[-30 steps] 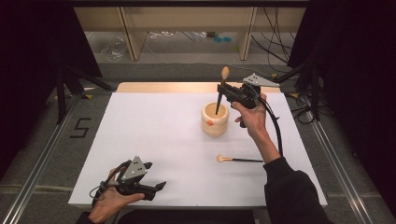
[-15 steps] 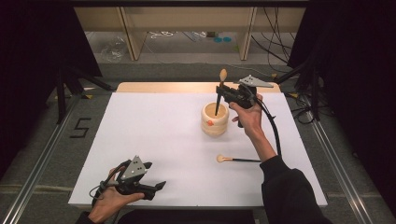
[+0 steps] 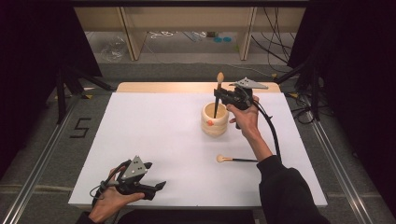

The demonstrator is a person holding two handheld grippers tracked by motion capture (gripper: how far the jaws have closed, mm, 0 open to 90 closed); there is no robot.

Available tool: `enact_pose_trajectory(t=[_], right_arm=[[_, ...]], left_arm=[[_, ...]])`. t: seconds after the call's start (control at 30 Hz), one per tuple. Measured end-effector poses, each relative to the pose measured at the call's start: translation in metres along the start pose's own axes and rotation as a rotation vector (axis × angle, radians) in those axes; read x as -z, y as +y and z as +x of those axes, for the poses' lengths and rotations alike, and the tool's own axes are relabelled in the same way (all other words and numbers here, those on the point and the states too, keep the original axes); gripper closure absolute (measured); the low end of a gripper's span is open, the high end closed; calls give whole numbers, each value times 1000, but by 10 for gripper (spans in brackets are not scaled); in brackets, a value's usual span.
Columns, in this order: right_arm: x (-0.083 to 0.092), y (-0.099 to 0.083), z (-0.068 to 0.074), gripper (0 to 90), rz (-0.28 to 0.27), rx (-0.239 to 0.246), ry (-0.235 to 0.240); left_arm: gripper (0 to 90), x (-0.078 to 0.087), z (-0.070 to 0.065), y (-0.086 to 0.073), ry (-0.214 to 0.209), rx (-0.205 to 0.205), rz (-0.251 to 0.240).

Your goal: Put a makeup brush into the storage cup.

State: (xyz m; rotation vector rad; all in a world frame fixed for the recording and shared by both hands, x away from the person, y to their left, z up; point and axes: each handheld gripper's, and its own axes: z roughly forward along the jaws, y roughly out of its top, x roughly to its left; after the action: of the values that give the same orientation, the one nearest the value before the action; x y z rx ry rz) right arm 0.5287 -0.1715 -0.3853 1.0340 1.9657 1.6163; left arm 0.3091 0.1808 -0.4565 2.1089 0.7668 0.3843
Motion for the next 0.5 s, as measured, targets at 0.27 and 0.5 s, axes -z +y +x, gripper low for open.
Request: enact_pose_trajectory(t=[0.27, 0.5], right_arm=[[-6, -7, 2, 774, 30, 12, 4], [-9, -11, 3, 773, 51, 26, 3]], left_arm=[[183, 1, 0, 2, 9, 5, 6], [183, 1, 2, 1, -3, -12, 2]])
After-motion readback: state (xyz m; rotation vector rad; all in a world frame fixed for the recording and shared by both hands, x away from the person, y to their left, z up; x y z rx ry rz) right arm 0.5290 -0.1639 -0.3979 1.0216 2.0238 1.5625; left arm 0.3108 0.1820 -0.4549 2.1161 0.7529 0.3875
